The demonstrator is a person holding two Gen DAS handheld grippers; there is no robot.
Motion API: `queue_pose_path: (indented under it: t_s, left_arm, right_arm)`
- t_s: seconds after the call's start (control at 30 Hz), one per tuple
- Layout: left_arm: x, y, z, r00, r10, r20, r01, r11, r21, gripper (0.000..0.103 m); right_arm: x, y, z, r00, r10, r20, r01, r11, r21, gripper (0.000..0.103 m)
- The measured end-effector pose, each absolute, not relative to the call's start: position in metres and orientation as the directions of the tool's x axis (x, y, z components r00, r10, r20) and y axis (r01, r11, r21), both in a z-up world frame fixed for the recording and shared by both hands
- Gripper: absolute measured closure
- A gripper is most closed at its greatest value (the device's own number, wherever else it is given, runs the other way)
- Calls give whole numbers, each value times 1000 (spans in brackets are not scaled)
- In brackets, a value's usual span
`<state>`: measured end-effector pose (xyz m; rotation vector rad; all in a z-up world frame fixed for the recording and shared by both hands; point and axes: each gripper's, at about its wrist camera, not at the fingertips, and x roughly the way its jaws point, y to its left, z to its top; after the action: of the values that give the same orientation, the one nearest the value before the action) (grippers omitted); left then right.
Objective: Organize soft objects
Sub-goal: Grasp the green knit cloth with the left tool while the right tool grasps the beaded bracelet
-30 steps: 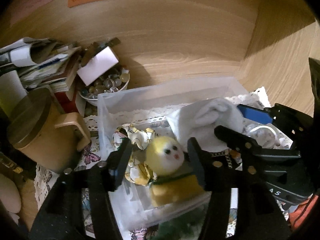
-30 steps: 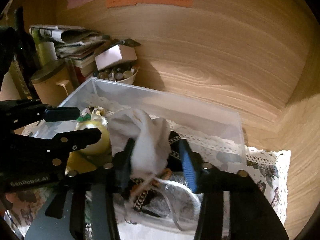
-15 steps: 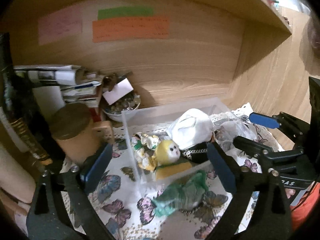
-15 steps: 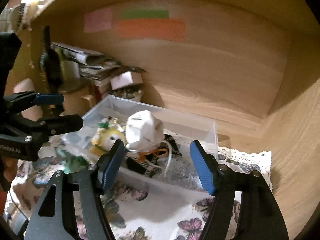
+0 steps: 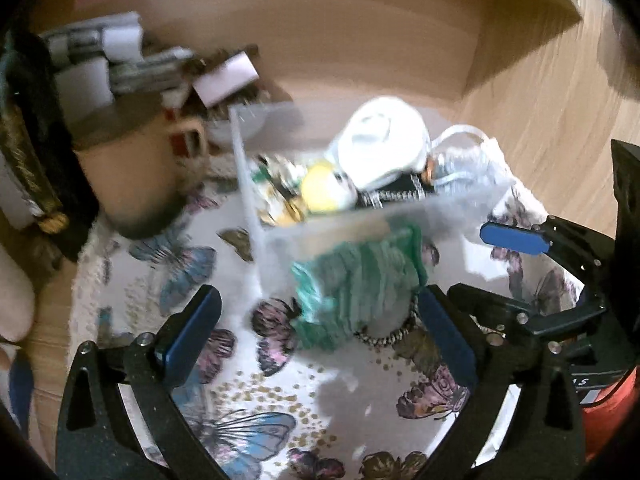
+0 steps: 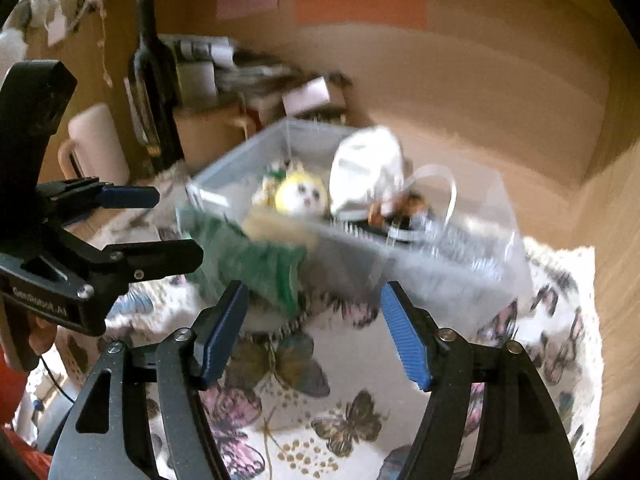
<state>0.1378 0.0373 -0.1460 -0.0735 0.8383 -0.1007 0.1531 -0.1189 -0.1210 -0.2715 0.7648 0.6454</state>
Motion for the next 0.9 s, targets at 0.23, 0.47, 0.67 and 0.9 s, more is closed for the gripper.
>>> queue_pose_path:
  t_s: [0.23,0.47,0.67,0.9]
  left_arm:
    - [150,24,-164,630,-135,-765,75,991,-112,28]
    - [138,26,-163,650,-124,-749,78,992,-97,62]
    - [119,39,-154,681,-109,-724,54,994,-99,75]
    - [94,56,-130,737,-91,-670,24,994,-109,76]
  right_arm:
    - [162,-128,-144,508,399,-763,-596,803,22,37]
    - [172,-122,-147,475,433,-766,-621,782,56,47]
    - [179,-103,-159,425,428,-798,-648,759,61,65]
    - [185,-88,-166,421,413,-808,-657,753,42,90]
